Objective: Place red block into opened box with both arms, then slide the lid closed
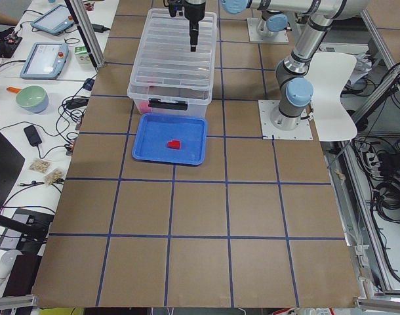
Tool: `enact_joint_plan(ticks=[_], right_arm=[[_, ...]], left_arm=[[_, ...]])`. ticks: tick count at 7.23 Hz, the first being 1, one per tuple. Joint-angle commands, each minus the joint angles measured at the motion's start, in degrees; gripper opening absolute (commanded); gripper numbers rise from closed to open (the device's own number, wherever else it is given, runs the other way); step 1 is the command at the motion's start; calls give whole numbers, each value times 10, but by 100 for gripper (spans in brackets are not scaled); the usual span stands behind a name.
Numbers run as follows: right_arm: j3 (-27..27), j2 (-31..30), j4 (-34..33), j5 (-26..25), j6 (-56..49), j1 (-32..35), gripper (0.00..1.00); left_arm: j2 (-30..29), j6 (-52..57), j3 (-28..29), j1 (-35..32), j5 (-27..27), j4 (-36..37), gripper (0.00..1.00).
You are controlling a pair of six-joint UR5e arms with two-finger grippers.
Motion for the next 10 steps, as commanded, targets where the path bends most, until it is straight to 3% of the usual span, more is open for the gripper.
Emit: enact_joint_plan(ticks=[1, 10], right_arm=[[1, -2, 2, -23, -4, -5, 100], [2, -14, 22, -47, -49, -42, 100]], left_arm=[[-1, 0, -2, 0, 0, 7, 100], [2, 1, -7, 1, -15, 7, 100]])
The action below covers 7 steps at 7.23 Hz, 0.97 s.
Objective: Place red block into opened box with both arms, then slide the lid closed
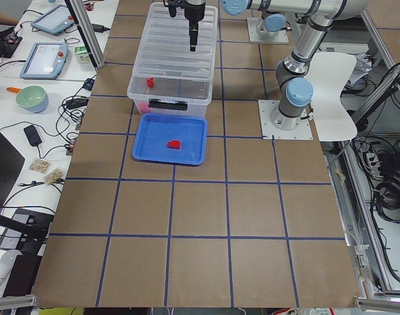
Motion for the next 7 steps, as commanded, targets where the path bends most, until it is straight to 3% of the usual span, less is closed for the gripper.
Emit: enact_joint_plan(ticks=[1, 7], right_arm=[[1, -3, 2, -7, -17, -1, 100], [-3, -3, 2, -7, -114, -48, 100]], left_arm=[[0, 0, -1, 1, -1, 0, 100], [-3, -1, -1, -2, 2, -5, 100]])
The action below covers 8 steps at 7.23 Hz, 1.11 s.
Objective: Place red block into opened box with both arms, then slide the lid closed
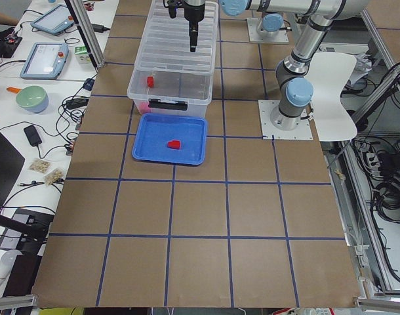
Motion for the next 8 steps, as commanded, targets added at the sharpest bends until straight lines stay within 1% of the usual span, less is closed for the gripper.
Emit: enact_joint_plan(ticks=[1, 4, 7, 8], right_arm=[[-1, 0, -2, -5, -36, -8, 100], [-1, 0, -2, -8, -80, -40, 100], [-1, -1, 0, -3, -81, -43, 100], [-7, -18, 1, 4, -74, -38, 100]], left_arm=[[0, 0, 0, 0, -2, -2, 100], [2, 0, 1, 1, -2, -2, 100], [2, 0, 1, 1, -2, -2, 100], [2, 0, 1, 1, -2, -2, 100]])
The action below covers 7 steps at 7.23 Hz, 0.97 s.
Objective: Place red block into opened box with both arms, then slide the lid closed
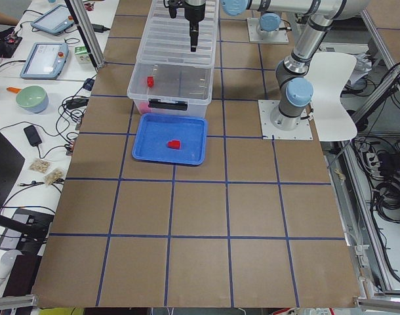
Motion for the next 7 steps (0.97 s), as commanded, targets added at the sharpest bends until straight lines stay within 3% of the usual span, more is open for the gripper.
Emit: enact_joint_plan(ticks=[1, 3, 4, 7], right_arm=[[-13, -33, 26, 17, 18, 7, 100], [-37, -69, 97, 25, 40, 7, 100], [-48, -93, 124, 24, 46, 7, 100], [-61, -127, 162, 20, 57, 8, 100]], left_arm=[[0, 0, 0, 0, 1, 0, 100], [3, 23, -2, 9, 0, -1, 100], [4, 88, 10, 37, 1, -2, 100], [-43, 218, -3, 169, -2, 5, 100]])
